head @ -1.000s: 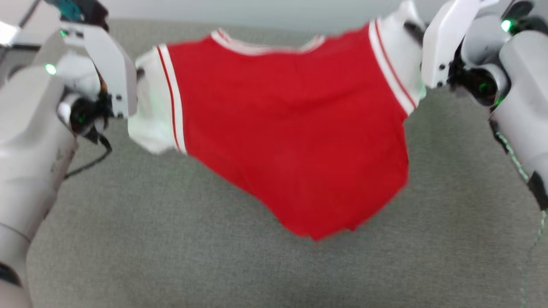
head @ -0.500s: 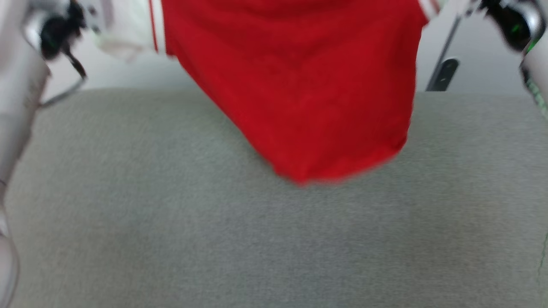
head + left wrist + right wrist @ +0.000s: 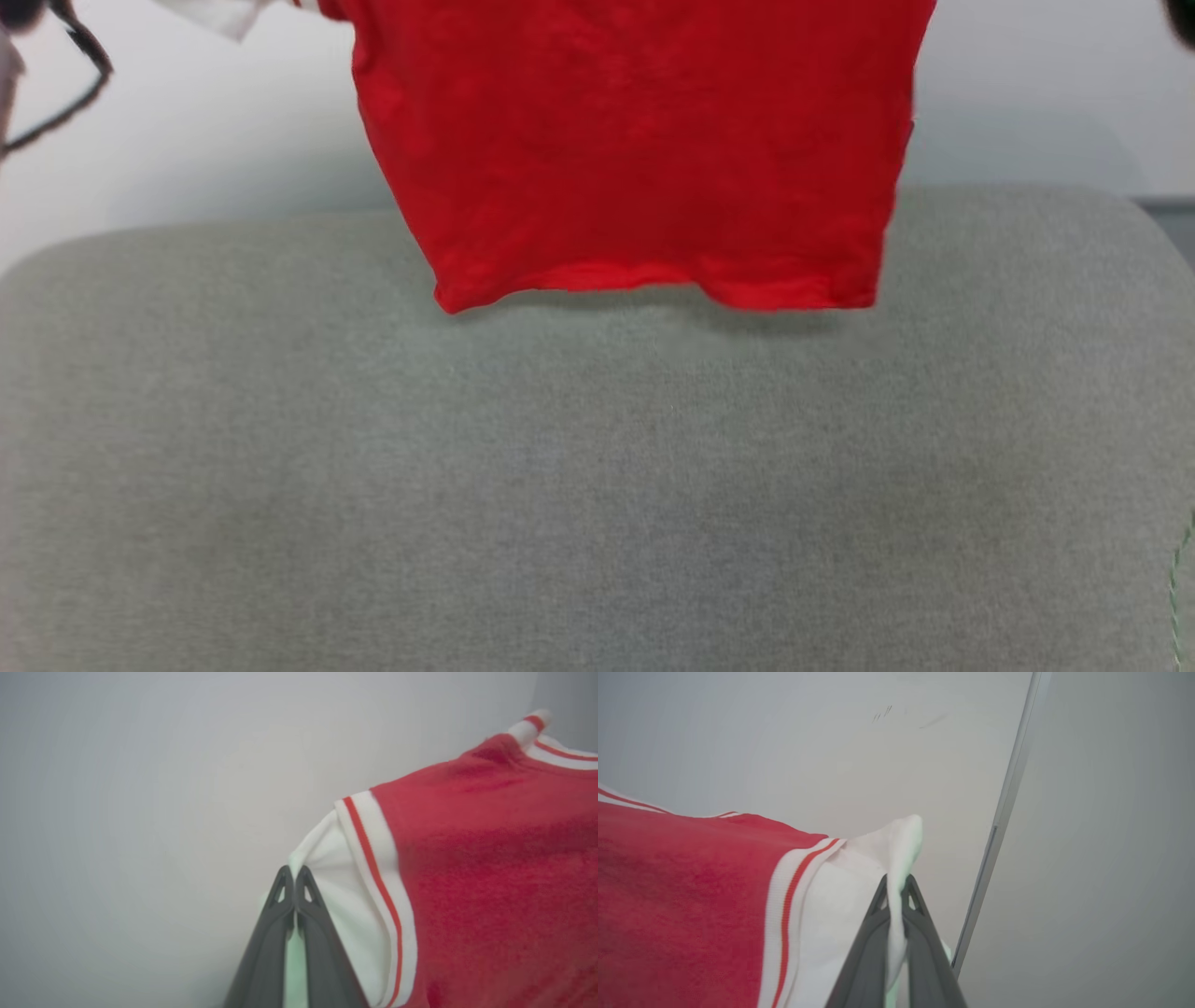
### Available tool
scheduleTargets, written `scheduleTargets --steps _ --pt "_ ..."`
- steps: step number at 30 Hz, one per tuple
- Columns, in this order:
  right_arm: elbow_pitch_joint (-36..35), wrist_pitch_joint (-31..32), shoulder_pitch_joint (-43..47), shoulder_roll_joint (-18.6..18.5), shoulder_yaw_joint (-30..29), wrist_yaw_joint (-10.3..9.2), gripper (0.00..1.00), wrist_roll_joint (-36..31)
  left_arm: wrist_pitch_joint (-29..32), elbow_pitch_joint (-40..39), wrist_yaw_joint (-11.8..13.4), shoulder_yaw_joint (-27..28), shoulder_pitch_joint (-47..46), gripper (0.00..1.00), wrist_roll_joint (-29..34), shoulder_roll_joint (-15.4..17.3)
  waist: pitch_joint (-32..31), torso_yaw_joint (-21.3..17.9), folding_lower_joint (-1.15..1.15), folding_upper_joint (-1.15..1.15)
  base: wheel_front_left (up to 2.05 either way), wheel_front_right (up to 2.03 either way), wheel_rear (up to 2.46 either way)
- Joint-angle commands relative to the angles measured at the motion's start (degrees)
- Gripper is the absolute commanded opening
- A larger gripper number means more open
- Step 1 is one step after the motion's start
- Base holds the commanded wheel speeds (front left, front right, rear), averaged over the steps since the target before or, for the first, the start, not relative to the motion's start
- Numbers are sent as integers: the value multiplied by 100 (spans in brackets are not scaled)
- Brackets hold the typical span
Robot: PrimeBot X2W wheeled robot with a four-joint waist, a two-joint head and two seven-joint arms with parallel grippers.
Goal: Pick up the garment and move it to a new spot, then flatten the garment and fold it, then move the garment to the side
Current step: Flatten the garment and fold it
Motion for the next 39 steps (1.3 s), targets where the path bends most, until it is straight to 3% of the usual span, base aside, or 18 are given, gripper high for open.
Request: scheduleTargets --steps 1,8,14,17,20,25,28,33,39 --pt "59 -87 -63 -38 -39 -8 0 21 -63 44 14 4 -91 0 57 30 420 -68 0 0 0 0 0" --pt "404 -703 -526 113 -257 -8 0 -179 -300 161 100 -62 -647 0 226 -120 1445 -203 0 0 0 0 0" --pt "435 -982 -1332 -73 -687 -8 0 -766 -835 86 177 -181 -1515 0 572 -270 2384 -243 0 0 0 0 0" --pt "-119 -983 -1612 -317 -1353 -7 0 -1449 -1159 64 252 -155 -2047 0 699 -359 2852 -229 0 0 0 0 0" --pt "-945 -975 -1521 -427 -2409 -7 0 -2441 -1499 37 310 -132 -2581 0 803 -456 3268 -171 0 0 0 0 0" --pt "-1962 -975 -925 94 -4112 -7 0 -4027 -1810 158 232 -79 -2932 0 767 -627 3658 -82 0 0 0 0 0" --pt "-2255 -978 -598 525 -4685 -7 0 -4593 -1922 284 166 -57 -2849 0 717 -694 3705 -53 0 0 0 0 0" --pt "-2122 -978 -257 934 -4829 -7 0 -4785 -2002 526 54 -90 -2465 0 591 -721 3480 -22 0 0 0 0 0" --pt "-1417 -977 115 1052 -4163 -7 0 -4192 -1864 706 -34 -154 -1553 0 402 -725 2821 92 0 0 0 0 0"
